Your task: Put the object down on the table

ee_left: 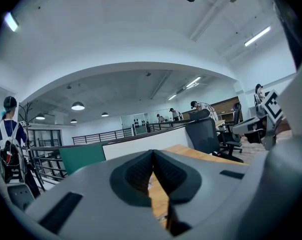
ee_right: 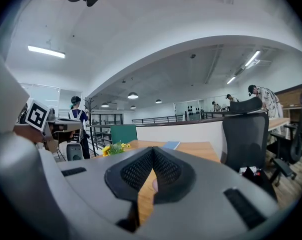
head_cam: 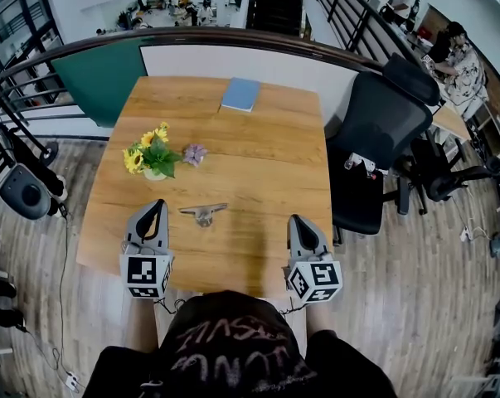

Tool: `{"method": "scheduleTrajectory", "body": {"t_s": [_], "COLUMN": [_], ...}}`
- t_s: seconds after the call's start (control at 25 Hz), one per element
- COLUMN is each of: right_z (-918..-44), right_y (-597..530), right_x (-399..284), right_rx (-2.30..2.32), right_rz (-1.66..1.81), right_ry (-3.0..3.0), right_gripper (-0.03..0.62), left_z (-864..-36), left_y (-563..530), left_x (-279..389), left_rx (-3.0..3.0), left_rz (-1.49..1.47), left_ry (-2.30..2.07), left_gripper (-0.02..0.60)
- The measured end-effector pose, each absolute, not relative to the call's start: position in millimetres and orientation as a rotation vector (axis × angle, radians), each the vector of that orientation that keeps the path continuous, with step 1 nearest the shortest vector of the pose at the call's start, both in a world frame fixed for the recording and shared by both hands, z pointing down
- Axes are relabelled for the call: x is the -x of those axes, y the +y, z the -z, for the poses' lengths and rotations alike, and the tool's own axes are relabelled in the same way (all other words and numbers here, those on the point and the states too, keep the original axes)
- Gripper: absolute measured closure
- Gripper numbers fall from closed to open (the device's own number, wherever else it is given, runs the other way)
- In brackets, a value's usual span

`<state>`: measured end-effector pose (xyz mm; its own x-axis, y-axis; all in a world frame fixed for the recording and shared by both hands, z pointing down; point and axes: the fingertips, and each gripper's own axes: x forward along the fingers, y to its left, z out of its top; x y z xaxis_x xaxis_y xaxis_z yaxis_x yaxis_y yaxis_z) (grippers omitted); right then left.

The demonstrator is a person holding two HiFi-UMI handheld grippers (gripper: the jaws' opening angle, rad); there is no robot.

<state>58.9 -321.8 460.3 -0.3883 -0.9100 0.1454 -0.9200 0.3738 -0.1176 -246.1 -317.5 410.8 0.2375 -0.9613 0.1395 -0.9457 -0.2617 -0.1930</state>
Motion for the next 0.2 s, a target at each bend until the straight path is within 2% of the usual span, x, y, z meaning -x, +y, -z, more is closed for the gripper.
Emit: {"method": "scheduleTrajectory", "body": {"t_s": [0.2], "right_z": [-461.3], "right_y": [-325.3], "right_x": [-54.2], "right_rx": [-1.704], "right_rz": [-0.277], "right_ry": [-2.558], "right_gripper": [0.59], "left_z": [-413.0], "left_y": [-319.5], "left_x": [253.0], "left_rx": [2.416], "left_rz": [0.34], "left_ry": [1.879], "left_gripper": [0.569]}}
